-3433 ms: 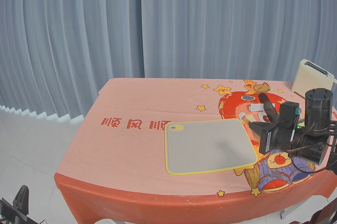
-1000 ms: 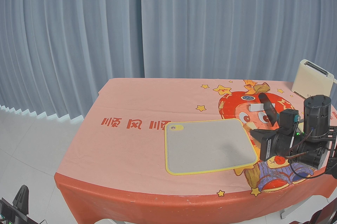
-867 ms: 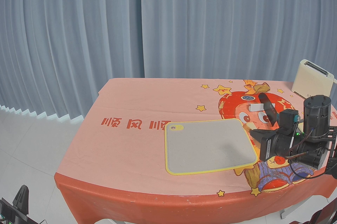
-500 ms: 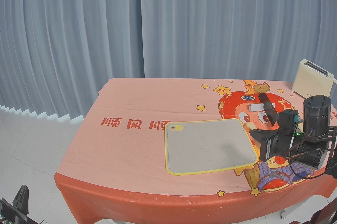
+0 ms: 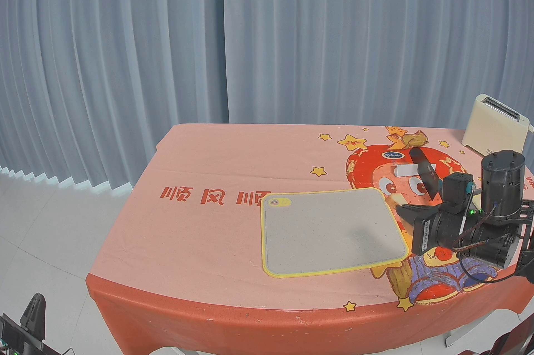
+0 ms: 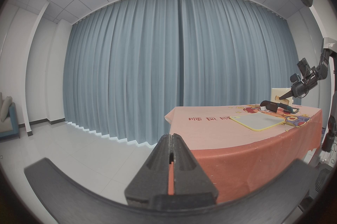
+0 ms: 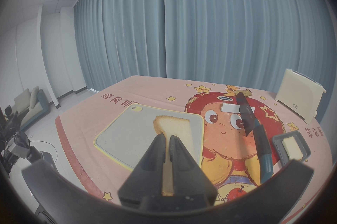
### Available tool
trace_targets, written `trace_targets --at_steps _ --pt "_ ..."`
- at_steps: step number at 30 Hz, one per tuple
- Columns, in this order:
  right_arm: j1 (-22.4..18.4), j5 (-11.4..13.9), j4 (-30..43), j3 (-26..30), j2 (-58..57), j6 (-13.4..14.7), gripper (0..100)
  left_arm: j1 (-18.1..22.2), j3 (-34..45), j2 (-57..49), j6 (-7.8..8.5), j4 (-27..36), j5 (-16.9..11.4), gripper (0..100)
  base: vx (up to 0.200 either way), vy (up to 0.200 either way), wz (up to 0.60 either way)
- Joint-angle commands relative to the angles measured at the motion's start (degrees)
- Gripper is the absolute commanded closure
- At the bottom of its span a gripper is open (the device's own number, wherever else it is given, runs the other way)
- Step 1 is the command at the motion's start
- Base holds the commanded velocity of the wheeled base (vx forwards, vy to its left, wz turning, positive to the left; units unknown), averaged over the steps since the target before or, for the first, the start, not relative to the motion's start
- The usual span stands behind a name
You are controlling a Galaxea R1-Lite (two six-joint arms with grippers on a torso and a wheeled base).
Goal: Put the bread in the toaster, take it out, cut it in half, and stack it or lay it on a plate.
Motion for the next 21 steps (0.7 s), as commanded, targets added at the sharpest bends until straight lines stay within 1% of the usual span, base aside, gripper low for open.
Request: trace_targets --at_steps 1,2,21 --pt "0.01 0.01 -0.01 0.00 -0.17 0.01 100 0.01 1.01 -0.02 -0.08 -0.01 0.04 100 0.000 0.000 0.00" --pt "0.01 0.01 -0.01 0.00 -0.17 0.01 100 0.01 1.01 -0.02 -0.08 -0.01 0.04 100 0.000 0.000 0.00" --pt "-0.08 -0.16 -0.01 -0.09 -0.78 -0.08 100 0.01 1.01 -0.02 -0.17 -0.01 0.04 100 0.000 -0.200 0.00"
